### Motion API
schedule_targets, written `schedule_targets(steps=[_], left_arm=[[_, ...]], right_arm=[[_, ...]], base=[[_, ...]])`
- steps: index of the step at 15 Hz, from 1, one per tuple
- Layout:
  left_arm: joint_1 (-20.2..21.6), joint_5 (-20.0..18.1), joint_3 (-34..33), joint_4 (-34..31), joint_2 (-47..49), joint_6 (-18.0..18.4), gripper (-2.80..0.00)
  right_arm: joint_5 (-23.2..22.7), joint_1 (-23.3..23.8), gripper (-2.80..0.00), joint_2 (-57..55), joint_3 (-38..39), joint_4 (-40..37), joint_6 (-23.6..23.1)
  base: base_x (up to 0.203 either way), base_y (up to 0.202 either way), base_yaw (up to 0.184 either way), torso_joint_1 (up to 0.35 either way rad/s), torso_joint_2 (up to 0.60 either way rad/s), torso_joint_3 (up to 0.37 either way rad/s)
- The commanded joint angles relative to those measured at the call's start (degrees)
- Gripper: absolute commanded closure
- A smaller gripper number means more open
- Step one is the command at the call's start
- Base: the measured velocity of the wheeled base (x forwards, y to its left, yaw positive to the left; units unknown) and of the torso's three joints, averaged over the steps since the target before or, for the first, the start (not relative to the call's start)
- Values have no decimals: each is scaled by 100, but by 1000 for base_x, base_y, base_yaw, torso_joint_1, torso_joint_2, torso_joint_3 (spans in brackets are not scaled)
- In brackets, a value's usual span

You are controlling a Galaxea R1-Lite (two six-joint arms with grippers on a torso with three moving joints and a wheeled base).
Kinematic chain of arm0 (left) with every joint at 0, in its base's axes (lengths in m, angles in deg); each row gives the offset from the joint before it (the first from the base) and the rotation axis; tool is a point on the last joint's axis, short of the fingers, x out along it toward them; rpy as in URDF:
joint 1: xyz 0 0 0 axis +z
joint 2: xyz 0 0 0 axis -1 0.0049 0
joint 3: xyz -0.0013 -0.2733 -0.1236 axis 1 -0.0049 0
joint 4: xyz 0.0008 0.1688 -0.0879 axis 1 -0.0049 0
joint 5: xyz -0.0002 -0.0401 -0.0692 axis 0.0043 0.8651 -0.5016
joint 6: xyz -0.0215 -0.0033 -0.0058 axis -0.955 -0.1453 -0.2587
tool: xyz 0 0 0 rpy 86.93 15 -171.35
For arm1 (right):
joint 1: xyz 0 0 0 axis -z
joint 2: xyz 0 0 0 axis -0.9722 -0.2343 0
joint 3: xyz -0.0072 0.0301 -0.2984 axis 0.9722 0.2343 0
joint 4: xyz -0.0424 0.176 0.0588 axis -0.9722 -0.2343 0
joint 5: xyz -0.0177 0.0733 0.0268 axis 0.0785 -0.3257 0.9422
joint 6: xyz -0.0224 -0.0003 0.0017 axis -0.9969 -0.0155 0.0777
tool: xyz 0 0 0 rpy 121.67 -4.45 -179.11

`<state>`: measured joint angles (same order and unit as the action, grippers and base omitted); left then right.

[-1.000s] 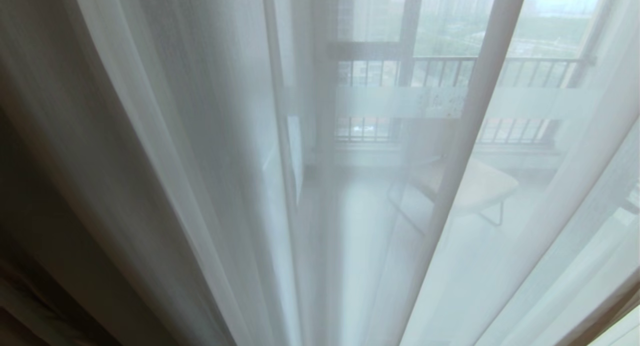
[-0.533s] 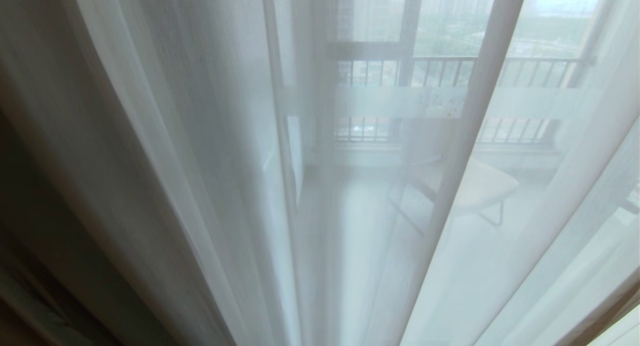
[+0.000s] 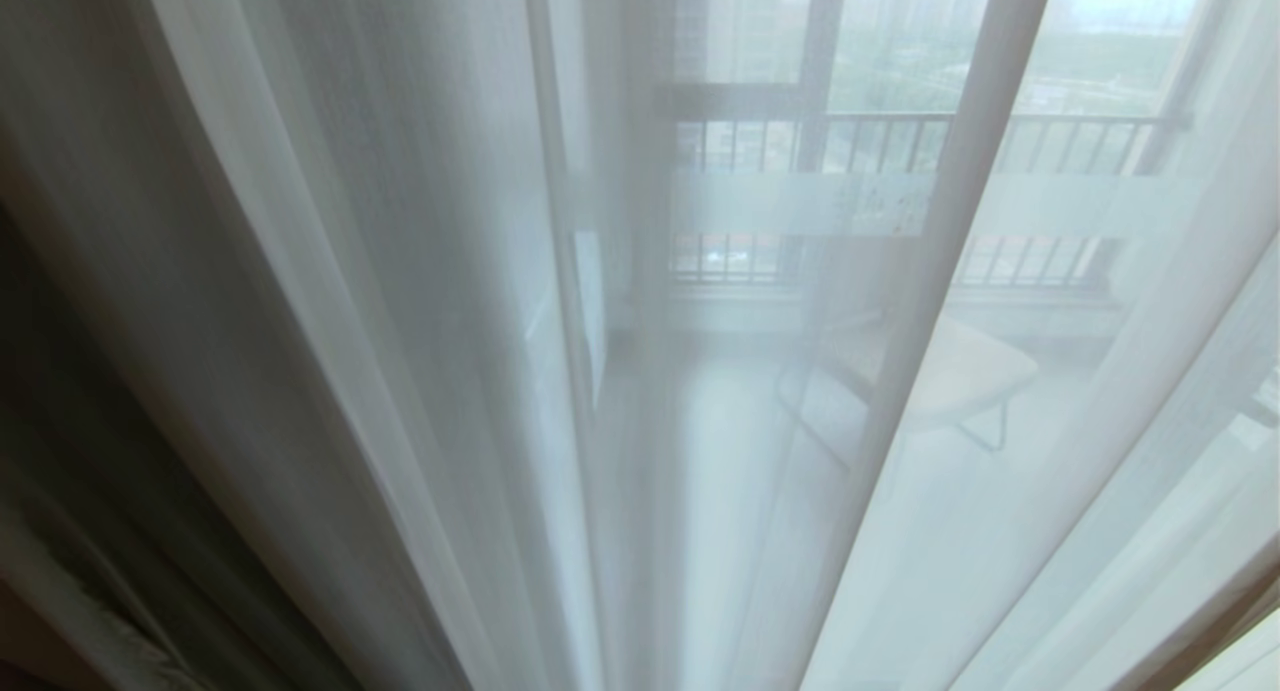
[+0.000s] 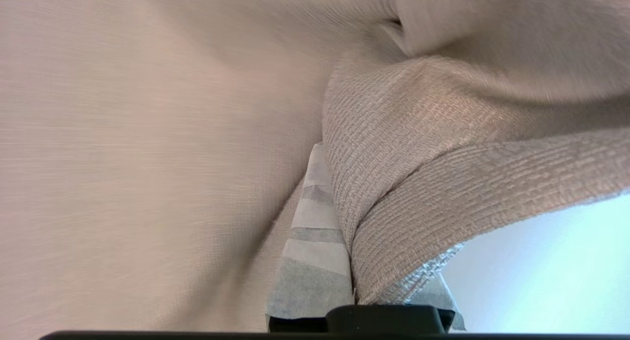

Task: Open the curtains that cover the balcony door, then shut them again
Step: Close the outer curtains on both sides

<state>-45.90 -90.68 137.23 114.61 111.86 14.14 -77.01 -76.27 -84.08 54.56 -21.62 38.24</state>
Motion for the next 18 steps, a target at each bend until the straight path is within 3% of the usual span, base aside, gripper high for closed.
schedule_targets(steps=[1,3,12,18], left_arm=[[-223,-462,-309,-210,-830,-108,0],[-611,-778,-522,-524,-1227,-158,0],[-3301,-755,-858,-1107,-1917,-101,0],[-4459,-723,-999,-1119,-1903,-62,0]], right_arm=[[-2,-1,0,0,0,2,-4],[-2,-1,0,0,0,2,-4],[-2,-1,0,0,0,2,-4],[-2,-1,0,0,0,2,-4]], base=[[0,0,0,0,0,0],[0,0,0,0,0,0],[0,0,0,0,0,0],[0,0,0,0,0,0]])
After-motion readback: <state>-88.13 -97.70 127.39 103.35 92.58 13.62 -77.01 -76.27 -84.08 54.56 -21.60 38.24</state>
